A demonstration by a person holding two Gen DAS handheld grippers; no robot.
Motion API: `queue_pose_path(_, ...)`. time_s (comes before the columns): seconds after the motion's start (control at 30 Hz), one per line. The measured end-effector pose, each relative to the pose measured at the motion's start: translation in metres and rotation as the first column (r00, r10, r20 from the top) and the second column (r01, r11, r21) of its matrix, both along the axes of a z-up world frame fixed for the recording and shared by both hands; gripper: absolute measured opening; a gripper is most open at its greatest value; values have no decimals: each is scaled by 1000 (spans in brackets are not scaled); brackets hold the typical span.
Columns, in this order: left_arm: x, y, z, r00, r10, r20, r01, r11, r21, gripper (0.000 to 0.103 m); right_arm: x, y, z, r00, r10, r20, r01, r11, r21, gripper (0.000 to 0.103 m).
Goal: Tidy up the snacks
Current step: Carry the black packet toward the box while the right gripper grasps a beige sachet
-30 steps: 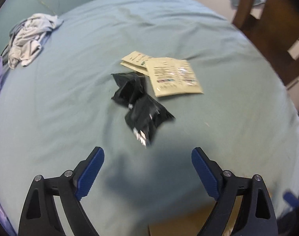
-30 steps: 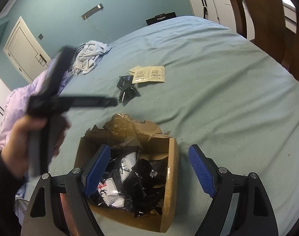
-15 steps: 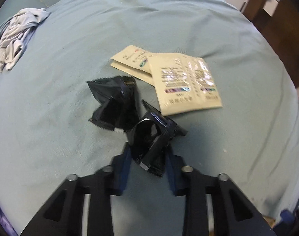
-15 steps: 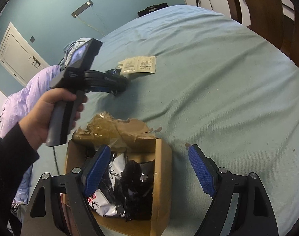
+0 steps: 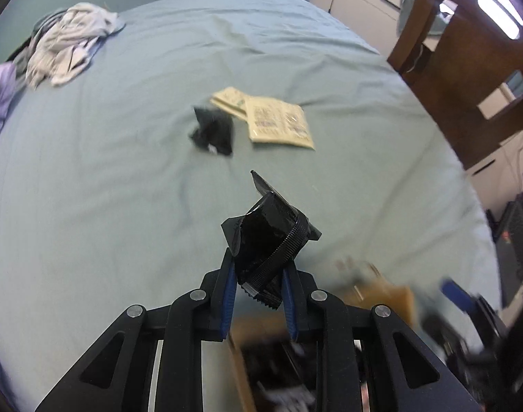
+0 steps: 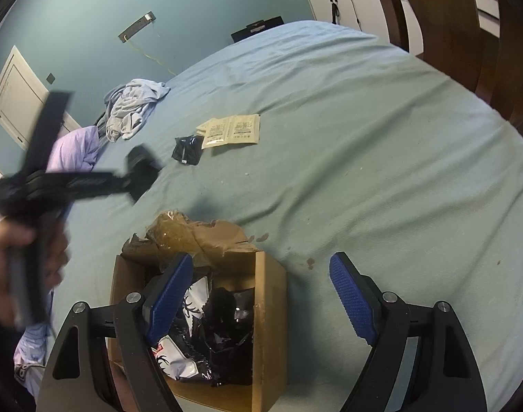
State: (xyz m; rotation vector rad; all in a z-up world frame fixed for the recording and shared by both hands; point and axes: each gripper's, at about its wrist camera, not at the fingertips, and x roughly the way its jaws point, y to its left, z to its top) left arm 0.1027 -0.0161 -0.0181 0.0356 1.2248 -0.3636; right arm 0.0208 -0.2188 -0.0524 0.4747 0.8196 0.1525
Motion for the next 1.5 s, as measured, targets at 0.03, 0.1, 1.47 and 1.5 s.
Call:
queue_pose_path(0.03, -12, 2, 4, 1000, -4, 8, 4, 1000, -16, 23, -1, 0, 0, 1000, 0, 0, 0, 1000, -1, 81)
queue_pose_path(0.1, -33, 0, 12, 1000, -15, 23, 15, 999, -31, 23, -2, -4, 1, 1000, -10, -3, 10, 1000, 10, 81)
queue_pose_path(1.47, -44, 32, 13, 996, 3, 92, 11, 990, -144, 25, 325, 85, -35, 921, 70, -383, -160, 965, -207, 34)
queue_pose_path(1.5, -44, 34, 13, 995, 9, 97, 4, 991, -137, 25, 320, 81, -31, 924, 83, -373, -160, 971, -180, 6)
